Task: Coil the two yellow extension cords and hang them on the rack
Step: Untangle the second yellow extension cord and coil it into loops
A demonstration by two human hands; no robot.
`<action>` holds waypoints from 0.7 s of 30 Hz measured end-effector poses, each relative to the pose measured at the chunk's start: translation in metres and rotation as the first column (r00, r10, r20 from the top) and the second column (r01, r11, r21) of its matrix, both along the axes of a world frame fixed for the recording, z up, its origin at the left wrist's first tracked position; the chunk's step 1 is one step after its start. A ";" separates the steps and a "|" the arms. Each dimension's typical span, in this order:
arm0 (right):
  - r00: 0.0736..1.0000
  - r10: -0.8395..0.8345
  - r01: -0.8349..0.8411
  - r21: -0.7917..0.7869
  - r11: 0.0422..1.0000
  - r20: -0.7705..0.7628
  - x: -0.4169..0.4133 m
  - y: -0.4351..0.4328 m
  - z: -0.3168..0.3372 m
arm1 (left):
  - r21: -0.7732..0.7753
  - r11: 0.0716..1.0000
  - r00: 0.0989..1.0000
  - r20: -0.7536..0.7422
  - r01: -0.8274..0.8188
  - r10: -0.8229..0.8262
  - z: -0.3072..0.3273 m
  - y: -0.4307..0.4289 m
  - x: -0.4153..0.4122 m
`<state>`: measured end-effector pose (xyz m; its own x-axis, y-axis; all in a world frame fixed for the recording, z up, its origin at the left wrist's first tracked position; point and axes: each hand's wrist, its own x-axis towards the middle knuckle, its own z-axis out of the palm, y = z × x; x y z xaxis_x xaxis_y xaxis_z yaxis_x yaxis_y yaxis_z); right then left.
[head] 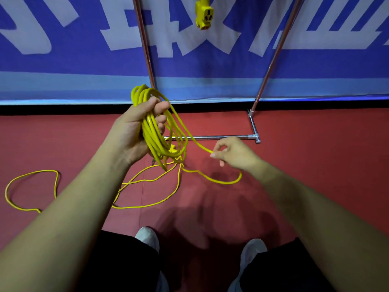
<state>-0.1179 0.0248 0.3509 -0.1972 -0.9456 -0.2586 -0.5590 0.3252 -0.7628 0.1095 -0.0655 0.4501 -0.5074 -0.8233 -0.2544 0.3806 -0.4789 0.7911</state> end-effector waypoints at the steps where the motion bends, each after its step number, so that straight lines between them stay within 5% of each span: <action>1: 0.995 0.092 -0.090 0.033 0.995 -0.050 0.003 0.001 0.010 | -0.043 0.999 0.999 0.043 0.004 -0.003 -0.002 -0.001 0.000; 6: 0.885 0.463 -0.466 0.111 0.878 0.057 0.023 0.013 0.067 | -0.141 0.965 0.932 0.322 0.220 -0.165 -0.017 0.011 -0.008; 13: 0.881 0.334 -0.283 -0.193 0.939 0.336 0.006 0.013 0.086 | -0.081 0.831 0.780 0.403 0.551 -0.478 -0.011 0.029 -0.015; 15: 0.894 0.322 -0.283 -0.163 0.945 0.312 -0.009 0.013 0.078 | -0.059 0.851 0.820 0.309 0.522 -0.482 -0.007 0.027 -0.015; 18: 0.935 0.348 -0.349 0.000 0.937 0.069 -0.037 0.013 0.054 | 0.050 0.894 0.885 0.129 0.445 -0.448 -0.002 0.023 -0.012; 21: 0.963 0.251 -0.255 0.032 0.966 0.094 -0.048 0.015 0.032 | 0.026 0.890 0.870 0.199 0.455 -0.451 -0.003 0.017 -0.005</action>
<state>-0.1654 0.0398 0.3824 0.0727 -0.9493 -0.3058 -0.5584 0.2153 -0.8012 0.1048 -0.0487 0.4469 -0.7682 -0.5215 -0.3714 -0.0360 -0.5439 0.8384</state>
